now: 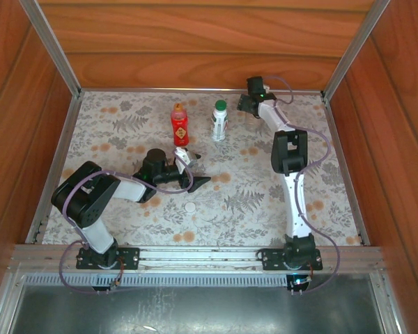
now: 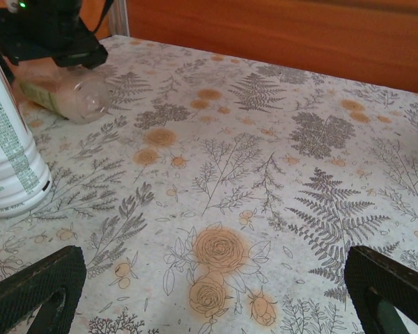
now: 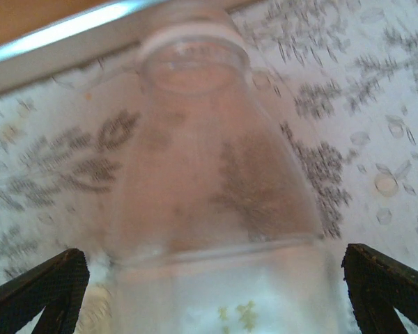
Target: Screw on the bottle caps
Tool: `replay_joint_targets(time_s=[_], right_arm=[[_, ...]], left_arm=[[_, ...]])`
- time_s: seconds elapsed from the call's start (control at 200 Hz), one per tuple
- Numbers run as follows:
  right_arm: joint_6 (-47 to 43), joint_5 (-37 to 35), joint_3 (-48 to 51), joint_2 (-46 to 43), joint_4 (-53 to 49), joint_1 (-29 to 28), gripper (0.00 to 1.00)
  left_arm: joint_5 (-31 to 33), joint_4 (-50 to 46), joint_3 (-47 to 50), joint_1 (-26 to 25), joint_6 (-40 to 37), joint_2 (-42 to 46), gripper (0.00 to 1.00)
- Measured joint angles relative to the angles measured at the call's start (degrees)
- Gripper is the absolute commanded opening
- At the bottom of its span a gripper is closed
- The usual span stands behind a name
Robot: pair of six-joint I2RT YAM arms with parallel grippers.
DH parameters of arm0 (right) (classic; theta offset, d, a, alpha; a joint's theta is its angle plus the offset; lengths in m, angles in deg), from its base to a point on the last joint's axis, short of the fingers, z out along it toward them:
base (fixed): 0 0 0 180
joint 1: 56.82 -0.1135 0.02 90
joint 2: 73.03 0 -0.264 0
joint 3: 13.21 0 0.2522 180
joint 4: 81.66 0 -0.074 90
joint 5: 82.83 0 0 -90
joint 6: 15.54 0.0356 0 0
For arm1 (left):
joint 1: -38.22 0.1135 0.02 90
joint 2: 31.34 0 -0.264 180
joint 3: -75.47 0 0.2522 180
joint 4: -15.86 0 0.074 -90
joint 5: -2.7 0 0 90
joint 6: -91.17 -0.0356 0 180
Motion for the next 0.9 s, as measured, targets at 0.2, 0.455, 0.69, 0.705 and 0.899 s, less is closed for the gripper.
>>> replay_joint_targets(time_s=[0.2,0.455,0.69,0.705,0.899], right_arm=[[-0.8,1.3,15.5,-9.3,2.5,0.0,0.78],[-2.2,2.8,28.8,-17.4,7.8,0.0,0.53],[-5.4,9.2,44.7,-28.7,16.2,0.0,0.52],[-5.7,9.9,46.2,-29.7,17.3,0.0,0.52],[-11.9,21.1,66.4,-47.0,31.8,-0.5,0.53]], left_arm=[[0.0,0.0,0.1,0.0,0.0,0.1,1.0],[0.0,0.0,0.9,0.0,0.0,1.6,1.0],[0.6,0.0,0.9,0.0,1.6,3.1,1.0],[0.6,0.0,0.9,0.0,1.7,3.2,1.0],[2.5,-0.1,0.9,0.0,4.6,5.7,1.0]])
